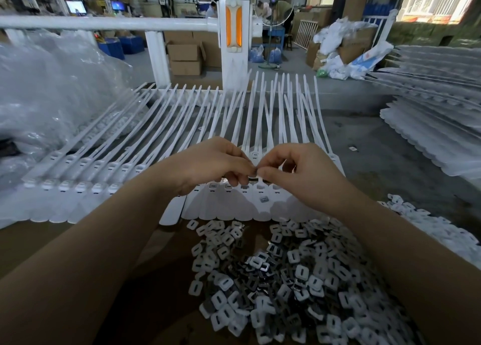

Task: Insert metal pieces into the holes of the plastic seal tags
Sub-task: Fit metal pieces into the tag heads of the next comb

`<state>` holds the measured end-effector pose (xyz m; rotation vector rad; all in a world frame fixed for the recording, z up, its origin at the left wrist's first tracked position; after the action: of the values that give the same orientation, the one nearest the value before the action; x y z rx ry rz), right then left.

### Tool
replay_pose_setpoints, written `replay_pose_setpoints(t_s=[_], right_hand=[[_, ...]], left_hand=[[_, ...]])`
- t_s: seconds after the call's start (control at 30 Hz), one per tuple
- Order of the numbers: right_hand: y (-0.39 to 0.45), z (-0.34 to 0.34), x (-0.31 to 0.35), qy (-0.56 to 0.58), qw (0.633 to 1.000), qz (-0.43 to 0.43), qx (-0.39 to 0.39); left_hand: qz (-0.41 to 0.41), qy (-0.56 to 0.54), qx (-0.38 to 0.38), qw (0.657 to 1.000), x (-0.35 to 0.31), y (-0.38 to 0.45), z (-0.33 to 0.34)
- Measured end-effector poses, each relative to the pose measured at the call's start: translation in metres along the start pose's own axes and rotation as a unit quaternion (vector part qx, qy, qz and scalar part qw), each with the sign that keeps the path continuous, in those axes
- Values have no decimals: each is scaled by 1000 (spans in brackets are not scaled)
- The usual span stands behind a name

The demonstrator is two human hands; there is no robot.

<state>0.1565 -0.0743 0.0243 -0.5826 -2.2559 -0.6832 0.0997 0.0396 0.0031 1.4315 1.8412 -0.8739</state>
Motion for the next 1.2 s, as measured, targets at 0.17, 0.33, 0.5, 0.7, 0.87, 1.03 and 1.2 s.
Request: replay_pose_setpoints(t_s=[0.17,0.33,0.5,0.7,0.87,1.03,1.2], right_hand=[[0,-5,-7,47,998,28,-17],[0,-4,-8,57,997,40,-20],[0,-4,-10,70,996,51,-18],[1,-1,-9,58,997,46,-11],[1,-5,-18,45,996,76,-33],[0,5,-31,43,991,126,9],[1,9,-31,42,991,128,16]], left_hand=[[11,-11,-10,1000,-4,-1,-3],[35,-4,-19,999,-11,-3,-4],[49,6,-32,998,-12,-1,-4],[44,11,-40,998,-9,3,-3],[29,10,-72,997,-4,5,-5],[-13,36,-82,996,7,7,3],[-44,62,-99,992,15,11,8]])
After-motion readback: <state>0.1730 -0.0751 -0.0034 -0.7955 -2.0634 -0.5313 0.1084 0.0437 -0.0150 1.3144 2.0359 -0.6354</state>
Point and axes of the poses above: each hand's wrist, its own y-axis towards the middle knuckle, its own z-axis out of the palm, x = y × z, the point moved 10 cm from there along y, towards the middle knuckle, and after that the axes turned 2 degrees about y, right-handed, at the moved point
